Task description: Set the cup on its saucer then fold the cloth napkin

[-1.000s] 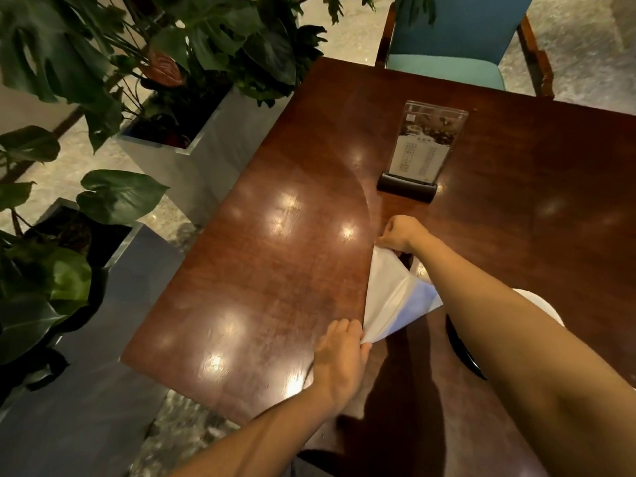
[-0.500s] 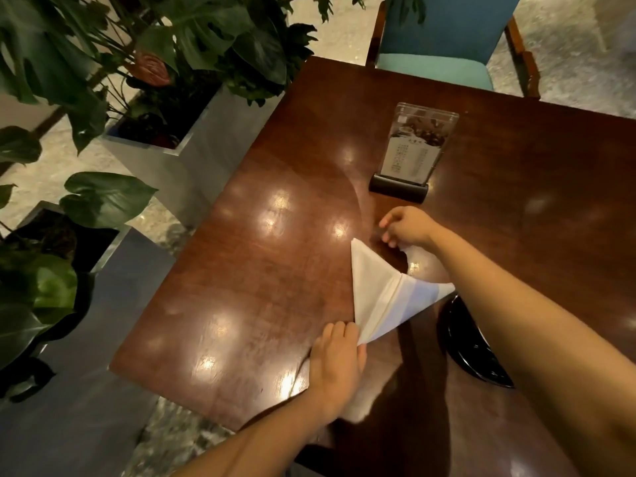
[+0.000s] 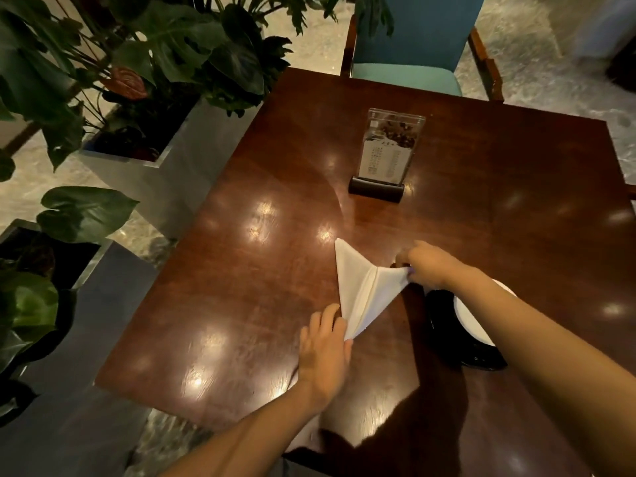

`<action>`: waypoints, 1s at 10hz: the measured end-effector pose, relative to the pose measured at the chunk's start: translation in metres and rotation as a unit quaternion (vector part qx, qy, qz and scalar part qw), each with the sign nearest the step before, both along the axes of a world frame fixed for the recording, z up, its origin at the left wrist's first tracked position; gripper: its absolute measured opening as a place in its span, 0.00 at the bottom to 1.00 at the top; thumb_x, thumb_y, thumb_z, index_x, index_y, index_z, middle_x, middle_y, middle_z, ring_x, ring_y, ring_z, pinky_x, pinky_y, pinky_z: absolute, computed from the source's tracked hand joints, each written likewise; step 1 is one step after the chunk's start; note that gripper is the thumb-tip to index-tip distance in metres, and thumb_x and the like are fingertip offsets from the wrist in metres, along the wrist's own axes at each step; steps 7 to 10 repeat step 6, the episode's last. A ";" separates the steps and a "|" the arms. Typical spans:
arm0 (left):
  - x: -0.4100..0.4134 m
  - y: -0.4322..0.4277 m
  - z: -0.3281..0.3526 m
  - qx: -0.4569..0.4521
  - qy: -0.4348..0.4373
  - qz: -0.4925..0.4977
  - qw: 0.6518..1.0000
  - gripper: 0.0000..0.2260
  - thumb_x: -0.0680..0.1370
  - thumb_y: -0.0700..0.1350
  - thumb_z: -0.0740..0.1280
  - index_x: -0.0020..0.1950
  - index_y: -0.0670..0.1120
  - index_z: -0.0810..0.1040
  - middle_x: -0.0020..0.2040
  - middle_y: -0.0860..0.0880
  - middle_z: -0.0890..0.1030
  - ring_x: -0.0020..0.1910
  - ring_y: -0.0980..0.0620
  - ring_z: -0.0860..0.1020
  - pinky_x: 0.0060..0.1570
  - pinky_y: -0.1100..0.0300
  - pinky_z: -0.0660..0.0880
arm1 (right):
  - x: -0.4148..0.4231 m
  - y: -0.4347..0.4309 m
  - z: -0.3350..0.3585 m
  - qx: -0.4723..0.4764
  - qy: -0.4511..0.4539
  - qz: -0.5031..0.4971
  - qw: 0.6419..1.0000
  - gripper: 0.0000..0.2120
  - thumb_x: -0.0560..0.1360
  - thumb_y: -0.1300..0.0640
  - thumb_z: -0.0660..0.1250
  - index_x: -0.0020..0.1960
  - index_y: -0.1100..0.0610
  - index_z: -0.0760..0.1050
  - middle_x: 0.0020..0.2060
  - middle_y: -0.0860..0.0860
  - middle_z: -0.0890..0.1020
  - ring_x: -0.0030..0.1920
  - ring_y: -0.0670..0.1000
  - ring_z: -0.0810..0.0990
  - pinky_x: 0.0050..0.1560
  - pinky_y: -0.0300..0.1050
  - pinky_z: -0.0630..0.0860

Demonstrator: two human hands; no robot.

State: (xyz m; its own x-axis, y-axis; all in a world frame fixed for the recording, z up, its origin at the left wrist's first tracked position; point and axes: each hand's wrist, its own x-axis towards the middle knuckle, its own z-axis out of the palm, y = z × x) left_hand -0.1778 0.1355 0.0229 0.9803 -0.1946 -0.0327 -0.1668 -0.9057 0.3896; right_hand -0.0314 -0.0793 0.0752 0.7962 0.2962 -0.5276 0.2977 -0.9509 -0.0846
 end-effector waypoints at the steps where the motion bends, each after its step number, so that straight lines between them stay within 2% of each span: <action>1: 0.002 0.001 0.000 -0.003 -0.005 -0.004 1.000 0.15 0.68 0.44 0.73 0.53 0.47 0.77 0.60 0.51 0.77 0.55 0.48 0.76 0.46 0.53 0.74 | 0.000 0.002 0.001 0.069 -0.051 -0.010 0.996 0.07 0.74 0.64 0.61 0.43 0.52 0.71 0.43 0.50 0.71 0.50 0.52 0.67 0.50 0.47 0.69; 2: 0.003 0.001 -0.002 -0.002 -0.011 -0.007 1.000 0.14 0.69 0.46 0.73 0.53 0.48 0.77 0.60 0.52 0.77 0.55 0.49 0.76 0.47 0.54 0.74 | -0.004 0.003 -0.005 0.104 -0.099 -0.033 0.989 0.05 0.75 0.63 0.62 0.47 0.56 0.76 0.47 0.52 0.75 0.52 0.53 0.68 0.52 0.49 0.71; 3: 0.004 0.002 -0.003 0.004 -0.019 -0.021 1.000 0.14 0.69 0.48 0.73 0.51 0.48 0.77 0.58 0.51 0.78 0.54 0.49 0.76 0.47 0.55 0.75 | -0.009 0.005 -0.012 0.106 -0.112 -0.068 0.986 0.06 0.75 0.63 0.62 0.49 0.58 0.76 0.49 0.53 0.75 0.53 0.54 0.68 0.51 0.49 0.71; 4: 0.008 0.009 -0.001 0.004 -0.029 -0.053 0.998 0.13 0.70 0.54 0.71 0.49 0.49 0.76 0.56 0.51 0.77 0.53 0.50 0.75 0.47 0.56 0.74 | -0.013 0.004 -0.014 0.099 -0.106 -0.097 0.985 0.07 0.74 0.62 0.63 0.52 0.58 0.74 0.52 0.55 0.74 0.54 0.55 0.66 0.51 0.46 0.68; 5: 0.020 0.024 0.003 -0.028 0.013 -0.108 0.994 0.18 0.71 0.63 0.63 0.45 0.48 0.73 0.58 0.53 0.73 0.57 0.52 0.70 0.53 0.57 0.69 | -0.009 0.003 -0.008 0.064 -0.059 -0.111 0.990 0.12 0.74 0.59 0.64 0.58 0.59 0.72 0.56 0.57 0.71 0.57 0.56 0.66 0.54 0.48 0.68; 6: 0.041 0.038 0.009 -0.092 0.051 -0.081 0.991 0.21 0.74 0.64 0.56 0.45 0.46 0.73 0.59 0.52 0.72 0.61 0.52 0.67 0.56 0.60 0.62 | 0.002 0.003 -0.001 0.041 -0.028 -0.127 0.991 0.17 0.75 0.61 0.62 0.64 0.58 0.68 0.60 0.57 0.70 0.60 0.57 0.65 0.58 0.50 0.69; 10: 0.041 0.038 0.009 -0.092 0.051 -0.081 0.991 0.21 0.74 0.64 0.56 0.45 0.46 0.73 0.59 0.52 0.72 0.61 0.52 0.67 0.56 0.60 0.62 | 0.002 0.003 -0.001 0.041 -0.028 -0.127 0.991 0.17 0.75 0.61 0.62 0.64 0.58 0.68 0.60 0.57 0.70 0.60 0.57 0.65 0.58 0.50 0.69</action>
